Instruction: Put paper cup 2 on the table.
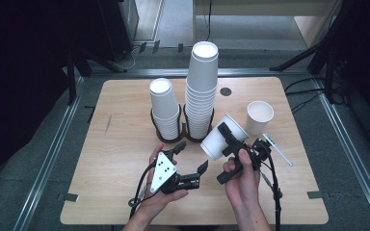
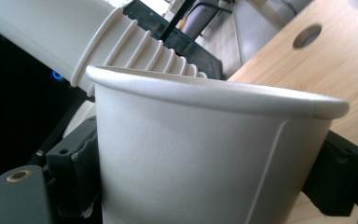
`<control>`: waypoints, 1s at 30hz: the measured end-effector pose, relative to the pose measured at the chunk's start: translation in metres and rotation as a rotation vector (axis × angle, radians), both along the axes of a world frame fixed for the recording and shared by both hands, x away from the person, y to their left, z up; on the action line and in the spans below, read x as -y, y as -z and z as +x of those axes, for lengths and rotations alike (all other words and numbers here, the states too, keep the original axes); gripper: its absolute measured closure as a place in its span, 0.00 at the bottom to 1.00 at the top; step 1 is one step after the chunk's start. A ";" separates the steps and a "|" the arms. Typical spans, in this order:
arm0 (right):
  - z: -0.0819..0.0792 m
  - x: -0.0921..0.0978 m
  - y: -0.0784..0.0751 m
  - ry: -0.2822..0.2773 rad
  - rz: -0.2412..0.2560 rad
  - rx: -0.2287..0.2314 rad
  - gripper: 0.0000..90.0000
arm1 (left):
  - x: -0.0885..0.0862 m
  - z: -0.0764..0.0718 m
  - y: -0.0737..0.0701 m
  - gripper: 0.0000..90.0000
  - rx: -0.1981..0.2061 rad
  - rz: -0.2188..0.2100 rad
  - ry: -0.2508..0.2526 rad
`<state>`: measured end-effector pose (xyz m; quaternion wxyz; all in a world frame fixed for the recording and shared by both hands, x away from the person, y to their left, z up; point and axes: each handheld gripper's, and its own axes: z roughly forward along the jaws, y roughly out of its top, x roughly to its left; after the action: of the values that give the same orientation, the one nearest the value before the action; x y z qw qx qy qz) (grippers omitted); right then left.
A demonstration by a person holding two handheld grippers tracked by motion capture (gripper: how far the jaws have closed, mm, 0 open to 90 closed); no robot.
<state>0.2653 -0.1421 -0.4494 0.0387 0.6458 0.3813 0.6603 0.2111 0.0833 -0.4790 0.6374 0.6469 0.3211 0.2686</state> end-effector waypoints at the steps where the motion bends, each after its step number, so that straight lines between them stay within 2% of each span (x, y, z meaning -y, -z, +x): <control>1: -0.001 0.000 -0.001 0.002 -0.030 0.013 0.15 | 0.000 0.000 0.000 0.15 -0.001 0.000 0.001; 4: -0.003 -0.001 -0.003 0.027 -0.143 0.046 0.15 | -0.001 0.001 0.000 0.15 -0.004 -0.001 0.000; 6: -0.005 -0.001 -0.004 0.042 -0.201 0.078 0.15 | -0.001 0.001 0.001 0.15 -0.003 0.002 -0.003; 8: -0.007 -0.001 -0.005 0.031 -0.247 0.109 0.15 | -0.001 0.001 0.001 0.15 -0.002 0.002 -0.004; 10: -0.009 -0.001 -0.005 0.040 -0.312 0.118 0.15 | -0.001 0.000 0.001 0.15 0.000 0.003 -0.001; 15: -0.010 0.001 -0.004 0.060 -0.398 0.131 0.15 | 0.000 0.000 0.001 0.15 -0.004 0.007 0.003; 18: -0.010 0.002 -0.001 0.077 -0.440 0.170 0.15 | 0.000 0.000 0.002 0.15 -0.008 0.006 0.004; 25: -0.008 0.005 0.007 0.158 -0.629 0.246 0.15 | -0.001 0.001 0.002 0.15 -0.007 0.006 0.002; 30: -0.003 0.015 0.017 0.200 -0.708 0.272 0.15 | -0.001 0.000 0.002 0.15 0.002 -0.001 0.000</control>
<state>0.2622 -0.1574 -0.4661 0.3735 0.5332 0.5120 0.5604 0.2115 0.0843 -0.4808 0.6380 0.6463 0.3209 0.2690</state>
